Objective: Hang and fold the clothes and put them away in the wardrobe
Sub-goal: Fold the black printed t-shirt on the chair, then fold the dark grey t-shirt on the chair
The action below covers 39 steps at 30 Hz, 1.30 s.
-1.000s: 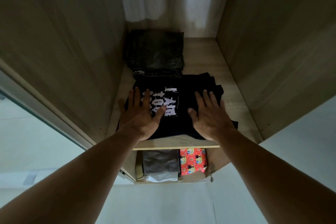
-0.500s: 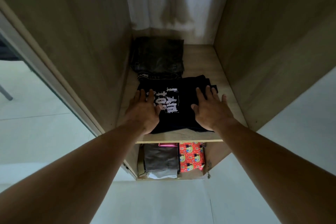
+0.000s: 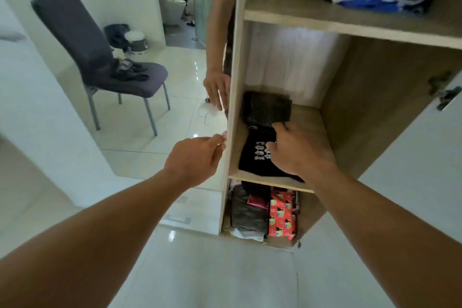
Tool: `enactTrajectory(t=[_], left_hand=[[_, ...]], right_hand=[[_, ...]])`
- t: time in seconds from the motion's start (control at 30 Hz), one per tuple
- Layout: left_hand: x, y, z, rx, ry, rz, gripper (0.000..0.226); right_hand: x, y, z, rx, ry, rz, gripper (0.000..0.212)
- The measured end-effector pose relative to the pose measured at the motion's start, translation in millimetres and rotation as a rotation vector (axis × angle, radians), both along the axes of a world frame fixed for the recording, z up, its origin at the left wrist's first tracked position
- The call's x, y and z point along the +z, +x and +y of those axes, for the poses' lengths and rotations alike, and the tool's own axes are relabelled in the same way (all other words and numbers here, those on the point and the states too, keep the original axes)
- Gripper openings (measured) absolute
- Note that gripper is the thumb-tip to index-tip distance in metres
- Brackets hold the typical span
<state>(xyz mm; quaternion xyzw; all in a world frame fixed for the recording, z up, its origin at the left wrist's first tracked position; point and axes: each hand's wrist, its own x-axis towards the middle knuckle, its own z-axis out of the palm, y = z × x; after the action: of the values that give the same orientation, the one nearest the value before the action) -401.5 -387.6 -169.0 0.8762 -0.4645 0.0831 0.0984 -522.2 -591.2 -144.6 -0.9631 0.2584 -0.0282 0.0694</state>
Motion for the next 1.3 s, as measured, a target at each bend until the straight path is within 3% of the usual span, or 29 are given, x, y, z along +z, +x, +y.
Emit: enactTrajectory(t=[0.17,0.37,0.73,1.0,1.3], left_hand=[[56,7,162,0.222,-0.094,0.141,0.047],[98,8,356,0.587,-0.050,0.165,0.062],[110,-41,671,1.163,-0.029,0.232,0.063],[60,-89,824,1.450,-0.090,0.339,0.062],[-80,-127,949,1.633,-0.118,0.468,0.060]], right_hand=[[82,33,150,0.157,0.024,-0.032,0.051],[134,83,328,0.410,0.037,-0.001,0.059],[157,154,648,0.922,0.071,0.040,0.063],[96,176,844,1.239,0.101,0.140,0.062],[-53,185,1006,1.451,0.118,0.326,0.063]])
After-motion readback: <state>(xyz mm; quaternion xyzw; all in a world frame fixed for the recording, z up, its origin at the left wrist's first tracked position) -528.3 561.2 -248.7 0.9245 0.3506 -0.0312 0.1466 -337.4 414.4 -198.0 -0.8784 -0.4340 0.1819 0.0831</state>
